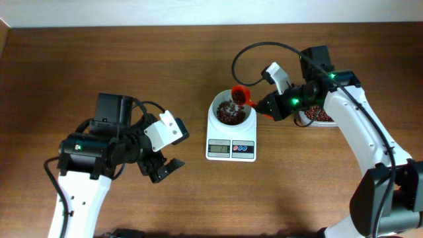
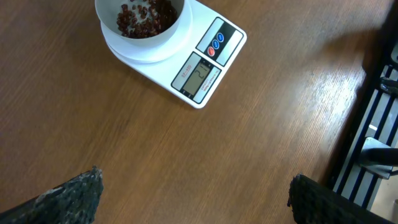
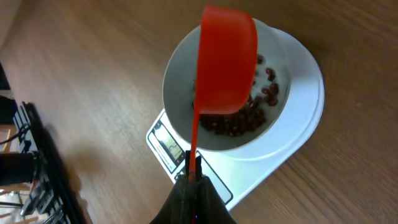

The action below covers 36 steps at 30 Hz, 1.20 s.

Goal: Scoop and weigh 50g on scale
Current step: 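Tilt the scoop with the right gripper, pouring beans gradually into the bowl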

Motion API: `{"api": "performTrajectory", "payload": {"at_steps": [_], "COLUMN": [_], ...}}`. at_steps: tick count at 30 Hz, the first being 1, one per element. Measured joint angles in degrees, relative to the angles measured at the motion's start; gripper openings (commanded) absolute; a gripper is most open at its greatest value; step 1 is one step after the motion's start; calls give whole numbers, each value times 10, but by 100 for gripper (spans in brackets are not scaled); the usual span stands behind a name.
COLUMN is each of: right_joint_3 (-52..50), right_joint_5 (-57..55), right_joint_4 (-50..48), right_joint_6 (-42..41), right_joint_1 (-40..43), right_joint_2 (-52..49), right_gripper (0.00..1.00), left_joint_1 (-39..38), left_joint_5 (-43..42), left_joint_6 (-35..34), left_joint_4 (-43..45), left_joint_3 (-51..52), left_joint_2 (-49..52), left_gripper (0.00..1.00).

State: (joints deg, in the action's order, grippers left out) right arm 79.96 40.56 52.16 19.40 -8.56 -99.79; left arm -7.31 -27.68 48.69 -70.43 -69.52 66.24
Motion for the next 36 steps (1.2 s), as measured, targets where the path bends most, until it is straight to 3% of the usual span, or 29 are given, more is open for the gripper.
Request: {"api": "performTrajectory", "payload": {"at_steps": [25,29,36], "right_joint_3": [0,0,0], "right_joint_5": [-18,23,-48], "right_joint_4": [-5,26,10], "right_joint_6": [-28,36,-8], "right_joint_1": [-1,-1,-2], "right_joint_2": [0,0,0], "right_gripper": [4,4,4], "left_joint_1": [0,0,0], "left_joint_5": [0,0,0], "left_joint_6": [0,0,0], "left_joint_4": [0,0,0], "left_joint_3": [0,0,0], "left_joint_2": [0,0,0], "left_gripper": [99,99,99]}}
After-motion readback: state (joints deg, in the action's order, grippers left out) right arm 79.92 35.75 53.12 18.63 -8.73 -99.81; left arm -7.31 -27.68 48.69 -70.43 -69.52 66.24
